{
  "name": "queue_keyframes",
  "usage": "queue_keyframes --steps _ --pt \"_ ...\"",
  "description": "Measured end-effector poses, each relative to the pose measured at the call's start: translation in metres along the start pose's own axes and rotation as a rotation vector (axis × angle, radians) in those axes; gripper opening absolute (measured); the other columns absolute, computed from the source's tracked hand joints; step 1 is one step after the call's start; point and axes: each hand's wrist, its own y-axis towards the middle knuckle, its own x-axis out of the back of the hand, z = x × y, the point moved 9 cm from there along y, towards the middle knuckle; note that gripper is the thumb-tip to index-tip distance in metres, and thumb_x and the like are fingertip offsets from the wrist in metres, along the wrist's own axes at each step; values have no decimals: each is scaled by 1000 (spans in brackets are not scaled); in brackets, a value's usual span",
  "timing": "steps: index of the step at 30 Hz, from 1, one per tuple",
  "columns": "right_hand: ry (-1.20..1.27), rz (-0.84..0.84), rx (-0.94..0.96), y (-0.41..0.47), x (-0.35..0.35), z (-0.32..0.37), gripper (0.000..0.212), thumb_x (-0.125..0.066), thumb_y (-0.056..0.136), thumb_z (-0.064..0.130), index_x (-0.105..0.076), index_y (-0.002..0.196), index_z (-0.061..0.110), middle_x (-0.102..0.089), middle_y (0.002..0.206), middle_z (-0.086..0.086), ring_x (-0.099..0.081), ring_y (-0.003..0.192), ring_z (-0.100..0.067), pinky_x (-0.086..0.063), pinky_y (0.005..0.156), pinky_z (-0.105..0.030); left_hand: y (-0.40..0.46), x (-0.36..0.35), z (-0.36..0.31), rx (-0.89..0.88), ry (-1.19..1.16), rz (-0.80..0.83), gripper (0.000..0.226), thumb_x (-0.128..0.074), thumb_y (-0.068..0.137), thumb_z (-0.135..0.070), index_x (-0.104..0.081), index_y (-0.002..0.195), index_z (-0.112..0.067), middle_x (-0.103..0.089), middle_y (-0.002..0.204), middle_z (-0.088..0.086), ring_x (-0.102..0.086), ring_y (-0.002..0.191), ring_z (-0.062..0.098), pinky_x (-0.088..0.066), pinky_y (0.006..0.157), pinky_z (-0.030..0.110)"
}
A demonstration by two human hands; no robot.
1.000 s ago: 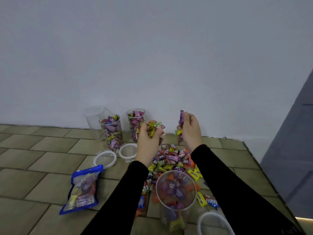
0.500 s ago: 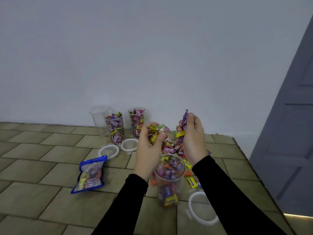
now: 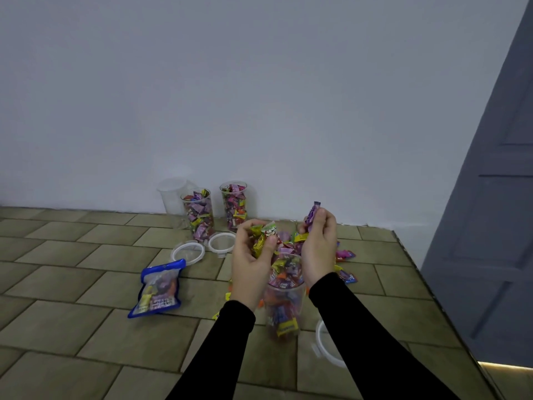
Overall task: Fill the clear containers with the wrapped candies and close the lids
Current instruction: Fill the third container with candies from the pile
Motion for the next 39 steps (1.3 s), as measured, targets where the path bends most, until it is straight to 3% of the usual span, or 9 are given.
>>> queue_keyframes --steps 6,14,19,23,26,29,34,39 --pt "34 -11 -20 3 0 -3 23 -34 103 34 -50 96 19 -46 60 10 -44 56 -8 -36 52 -17 3 1 11 82 -85 -31 19 -66 89 -7 -57 106 -8 -65 91 3 -62 86 15 -52 81 36" --pt "29 2 -43 6 -1 -7 24 -33 103 35 -50 97 19 -45 64 4 -44 55 -6 -37 49 -13 1 -2 20 133 -120 -47 13 -71 83 -18 -62 91 -16 -66 86 5 -62 83 21 -52 84 51" --pt "19 7 -28 6 0 -8 27 -32 103 36 -50 101 15 -45 65 3 -44 55 -5 -36 49 -12 0 -4 21 120 -151 -30 31 -72 75 -22 -55 93 -3 -57 79 8 -55 76 21 -48 71 41" --pt "22 7 -39 8 -2 -8 27 -34 103 36 -51 100 15 -45 64 6 -44 55 -6 -36 48 -13 2 -3 19 78 -115 -8 27 -71 74 -16 -57 98 -14 -54 86 -5 -53 81 12 -48 67 22" --pt "15 24 -46 7 -3 -9 27 -33 103 37 -51 100 17 -46 63 4 -43 52 -4 -33 45 -15 3 -7 19 65 -115 15 26 -71 81 -6 -57 102 -9 -55 93 1 -55 85 13 -52 68 23" --pt "14 28 -30 7 -4 -8 26 -33 103 36 -50 99 17 -45 62 7 -44 54 -6 -35 49 -13 5 -9 19 49 -106 40 20 -70 83 3 -57 96 -6 -56 87 4 -57 77 9 -50 67 21" --pt "19 31 -42 8 -5 -9 24 -35 103 36 -51 98 19 -46 58 12 -43 54 -6 -34 47 -14 3 -8 19 13 -137 39 18 -70 79 -17 -59 90 -8 -60 81 0 -58 76 12 -48 70 23" --pt "35 45 -35 7 -6 -7 25 -35 103 35 -51 99 17 -46 56 13 -44 54 -5 -36 50 -13 -1 -3 38 73 -229 -33 32 -60 82 -32 -63 96 -4 -67 97 15 -63 96 30 -50 86 43"
